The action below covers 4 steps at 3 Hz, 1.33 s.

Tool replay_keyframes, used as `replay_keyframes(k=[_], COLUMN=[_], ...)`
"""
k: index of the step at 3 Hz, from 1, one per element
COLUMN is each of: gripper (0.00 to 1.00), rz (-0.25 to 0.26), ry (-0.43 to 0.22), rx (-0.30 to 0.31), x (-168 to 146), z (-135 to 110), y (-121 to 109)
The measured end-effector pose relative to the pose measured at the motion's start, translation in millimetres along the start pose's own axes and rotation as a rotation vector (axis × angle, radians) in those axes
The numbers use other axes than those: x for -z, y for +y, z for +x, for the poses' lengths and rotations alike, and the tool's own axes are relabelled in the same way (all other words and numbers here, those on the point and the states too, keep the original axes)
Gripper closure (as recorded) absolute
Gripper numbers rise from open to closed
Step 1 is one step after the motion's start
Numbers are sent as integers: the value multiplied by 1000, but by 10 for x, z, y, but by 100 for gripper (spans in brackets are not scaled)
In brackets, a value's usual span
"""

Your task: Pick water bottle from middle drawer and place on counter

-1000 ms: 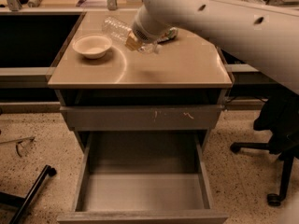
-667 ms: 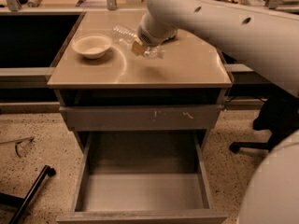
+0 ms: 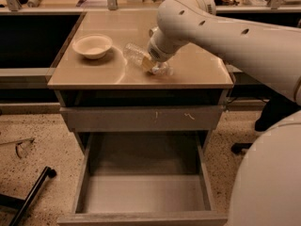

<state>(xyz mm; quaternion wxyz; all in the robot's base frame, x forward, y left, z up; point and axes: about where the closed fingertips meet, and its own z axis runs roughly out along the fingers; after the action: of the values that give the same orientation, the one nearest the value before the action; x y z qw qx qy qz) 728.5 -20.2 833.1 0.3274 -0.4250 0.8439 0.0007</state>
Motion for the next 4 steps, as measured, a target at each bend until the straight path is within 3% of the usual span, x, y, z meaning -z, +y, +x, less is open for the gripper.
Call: replay_keyframes(k=[1, 2, 4], gripper=[100, 81, 35], rz=[-17, -17, -17], ry=[16, 16, 16], rx=[-3, -3, -3], x=[-40, -40, -40], z=[30, 30, 30], y=[21, 21, 22])
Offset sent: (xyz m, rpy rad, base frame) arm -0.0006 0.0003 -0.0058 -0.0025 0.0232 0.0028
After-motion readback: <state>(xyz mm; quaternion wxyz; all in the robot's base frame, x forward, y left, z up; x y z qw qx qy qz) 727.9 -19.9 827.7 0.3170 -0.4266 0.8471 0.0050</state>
